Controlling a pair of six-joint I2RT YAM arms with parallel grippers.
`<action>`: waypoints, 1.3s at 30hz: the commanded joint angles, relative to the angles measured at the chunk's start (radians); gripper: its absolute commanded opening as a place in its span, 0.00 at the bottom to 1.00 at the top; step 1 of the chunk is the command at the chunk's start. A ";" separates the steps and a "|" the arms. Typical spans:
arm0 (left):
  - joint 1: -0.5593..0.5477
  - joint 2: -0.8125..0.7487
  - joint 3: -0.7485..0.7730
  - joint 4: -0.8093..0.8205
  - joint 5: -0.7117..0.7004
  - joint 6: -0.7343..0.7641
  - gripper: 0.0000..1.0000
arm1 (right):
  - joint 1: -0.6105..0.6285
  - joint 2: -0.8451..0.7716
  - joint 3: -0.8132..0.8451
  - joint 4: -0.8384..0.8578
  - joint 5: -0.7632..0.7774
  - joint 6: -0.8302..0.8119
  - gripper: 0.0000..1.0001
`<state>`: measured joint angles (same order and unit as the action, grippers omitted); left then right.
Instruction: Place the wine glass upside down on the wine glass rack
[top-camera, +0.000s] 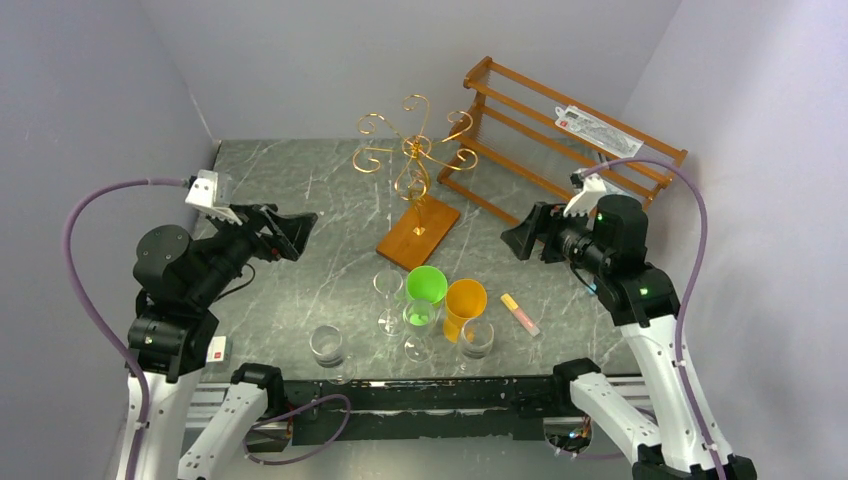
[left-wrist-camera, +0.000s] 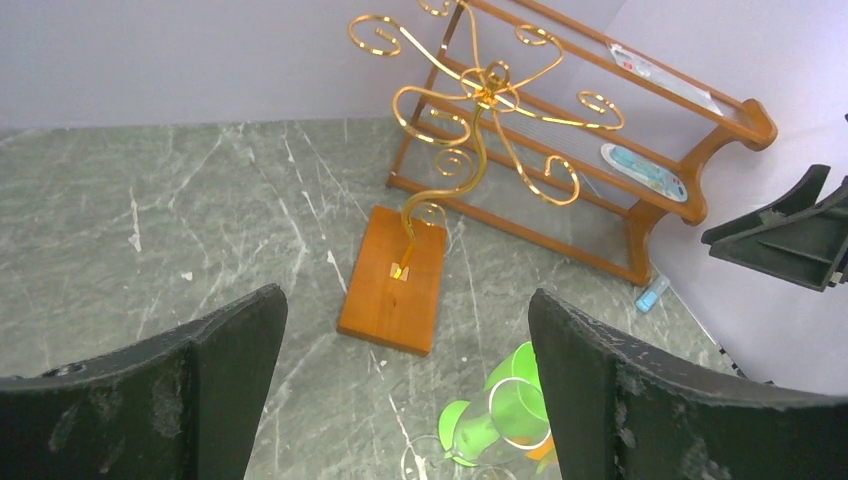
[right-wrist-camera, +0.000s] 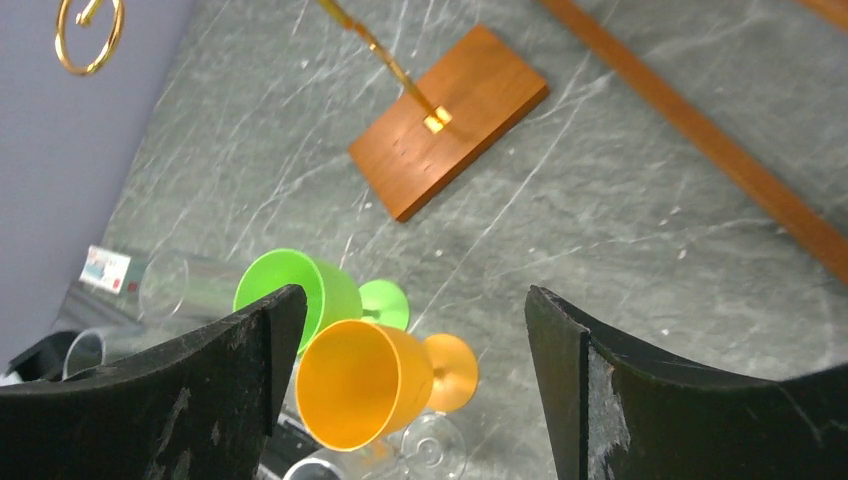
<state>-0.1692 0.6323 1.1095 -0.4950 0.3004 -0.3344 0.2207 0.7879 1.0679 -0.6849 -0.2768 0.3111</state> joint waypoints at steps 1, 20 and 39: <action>0.005 -0.006 -0.060 0.055 -0.011 -0.050 0.94 | 0.017 -0.001 -0.017 0.000 -0.169 0.011 0.85; 0.005 0.010 -0.175 0.081 -0.261 -0.110 0.90 | 0.945 0.315 0.220 -0.017 0.584 0.156 0.71; 0.005 0.009 -0.128 -0.045 -0.372 -0.143 0.93 | 1.174 0.736 0.522 -0.098 0.881 0.157 0.68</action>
<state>-0.1692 0.6472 0.9421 -0.5091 -0.0521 -0.4789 1.4117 1.4937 1.5330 -0.7509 0.5629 0.4477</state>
